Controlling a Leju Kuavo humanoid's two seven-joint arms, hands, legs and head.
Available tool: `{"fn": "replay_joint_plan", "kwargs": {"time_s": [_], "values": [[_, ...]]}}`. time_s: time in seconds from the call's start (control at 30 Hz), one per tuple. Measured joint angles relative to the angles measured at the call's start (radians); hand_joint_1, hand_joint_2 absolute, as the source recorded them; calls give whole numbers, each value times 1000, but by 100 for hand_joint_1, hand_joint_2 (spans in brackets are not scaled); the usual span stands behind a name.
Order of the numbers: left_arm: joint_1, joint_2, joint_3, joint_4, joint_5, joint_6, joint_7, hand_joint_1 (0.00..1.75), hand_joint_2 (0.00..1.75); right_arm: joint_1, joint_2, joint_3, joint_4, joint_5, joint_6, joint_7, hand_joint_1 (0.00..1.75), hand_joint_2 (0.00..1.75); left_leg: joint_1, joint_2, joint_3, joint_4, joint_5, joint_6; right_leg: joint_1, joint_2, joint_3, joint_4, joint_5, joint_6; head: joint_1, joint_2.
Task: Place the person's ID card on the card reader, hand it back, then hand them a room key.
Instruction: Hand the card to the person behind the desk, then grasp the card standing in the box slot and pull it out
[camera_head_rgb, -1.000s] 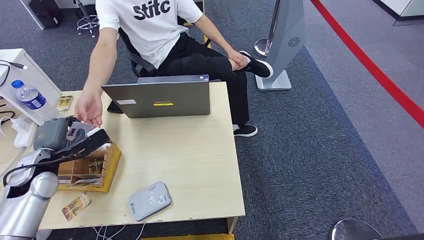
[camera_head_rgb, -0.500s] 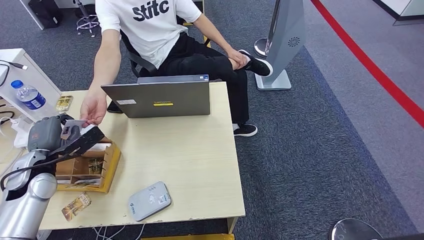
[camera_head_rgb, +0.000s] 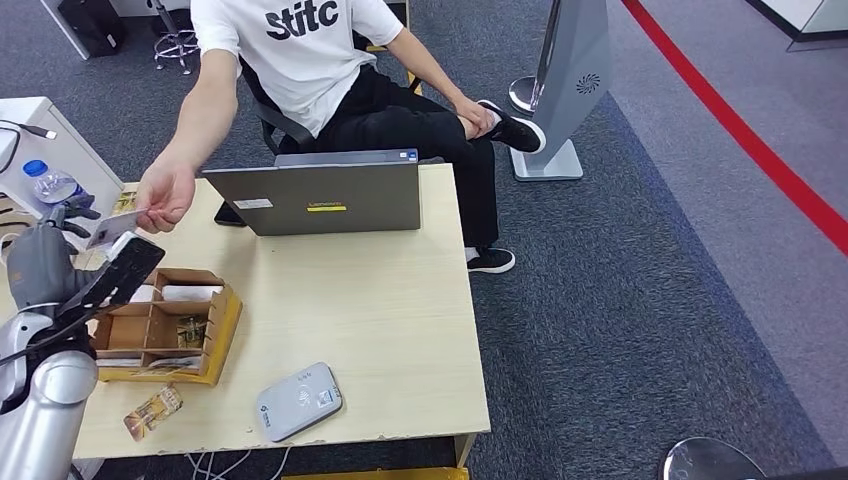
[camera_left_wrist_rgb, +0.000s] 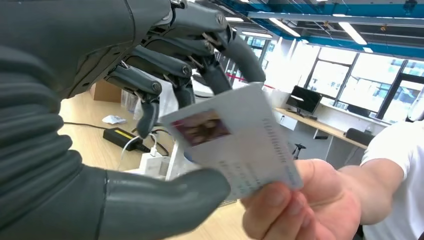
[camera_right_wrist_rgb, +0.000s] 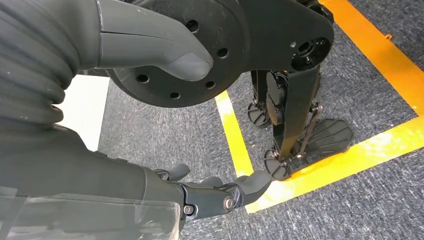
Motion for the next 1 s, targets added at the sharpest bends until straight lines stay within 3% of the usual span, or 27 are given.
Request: {"fn": "replay_joint_plan", "kwargs": {"time_s": [0.4,0.7,0.77,0.83,0.9,0.93,1.0], "values": [[16,-8,20,-22,20,5,-13,0,175,0,3,0,0,0,0,0,0,175,0,0,0,0,0,0,0,0,0,0,0,0,0,0],[68,-9,30,-133,95,-9,-41,0,175,1,8,-1,0,0,-4,-5,0,175,0,0,0,0,0,0,0,0,0,0,0,0,0,0],[78,-3,20,-168,187,-103,-34,0,175,3,8,-2,0,0,-3,-6,0,175,0,0,0,0,0,0,0,0,0,0,0,0,0,0],[83,32,-21,-211,298,-333,-43,0,175,5,8,-3,1,0,2,-6,0,175,0,0,0,0,0,0,0,0,0,0,0,0,0,0],[87,99,-89,-257,322,-599,-94,0,175,8,8,-4,2,0,10,-6,0,175,0,0,0,0,0,-1,0,0,0,0,0,0,0,0],[92,135,-121,-279,306,-686,-126,0,175,9,7,-4,3,0,14,-6,0,175,0,2,0,-1,0,-1,0,2,0,1,0,-1,0,0],[104,200,-169,-314,271,-731,-172,0,175,13,7,-4,5,0,18,-6,0,175,0,5,1,-1,0,-1,0,5,-2,1,1,-1,0,0]]}}
